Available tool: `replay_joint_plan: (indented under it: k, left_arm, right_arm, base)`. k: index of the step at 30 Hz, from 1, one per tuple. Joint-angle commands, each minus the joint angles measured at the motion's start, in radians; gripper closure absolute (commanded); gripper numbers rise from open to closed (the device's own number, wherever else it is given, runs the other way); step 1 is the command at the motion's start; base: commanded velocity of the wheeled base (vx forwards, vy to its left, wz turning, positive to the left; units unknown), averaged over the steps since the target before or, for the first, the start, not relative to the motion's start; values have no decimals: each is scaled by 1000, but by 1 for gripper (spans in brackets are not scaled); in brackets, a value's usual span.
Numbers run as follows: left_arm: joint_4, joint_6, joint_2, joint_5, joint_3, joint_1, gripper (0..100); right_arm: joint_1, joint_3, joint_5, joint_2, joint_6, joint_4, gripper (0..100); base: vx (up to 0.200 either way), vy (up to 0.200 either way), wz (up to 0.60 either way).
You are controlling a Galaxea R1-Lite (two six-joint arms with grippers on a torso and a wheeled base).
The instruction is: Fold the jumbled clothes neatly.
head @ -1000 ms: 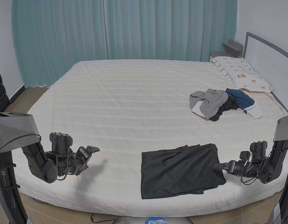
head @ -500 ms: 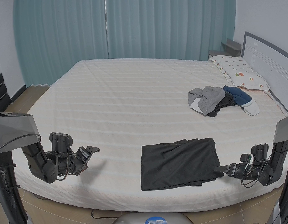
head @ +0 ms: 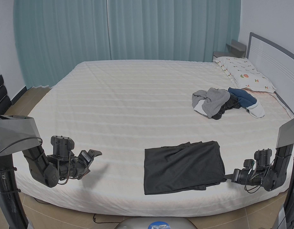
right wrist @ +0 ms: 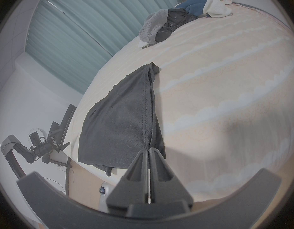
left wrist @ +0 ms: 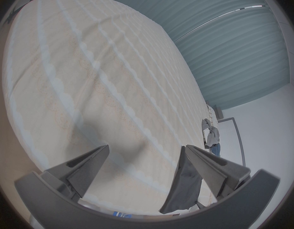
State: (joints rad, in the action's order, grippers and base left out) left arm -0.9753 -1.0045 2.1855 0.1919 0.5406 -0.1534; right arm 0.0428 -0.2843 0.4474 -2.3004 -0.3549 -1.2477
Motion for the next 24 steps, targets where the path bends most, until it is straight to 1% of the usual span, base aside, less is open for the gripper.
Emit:
replay_joint_plan:
  k: [1,17,24]
  left_arm:
    - [0,0,2,0,1,0,0]
    - [0,0,2,0,1,0,0]
    - [0,0,2,0,1,0,0]
  right_arm:
    - [8,10,-1,10,1,1,100]
    - [43,77,-1,59,16,-1,100]
    - [52,89,-1,55,59,1,100]
  base:
    - [0,0,0]
    - [0,0,0]
    - [0,0,0]
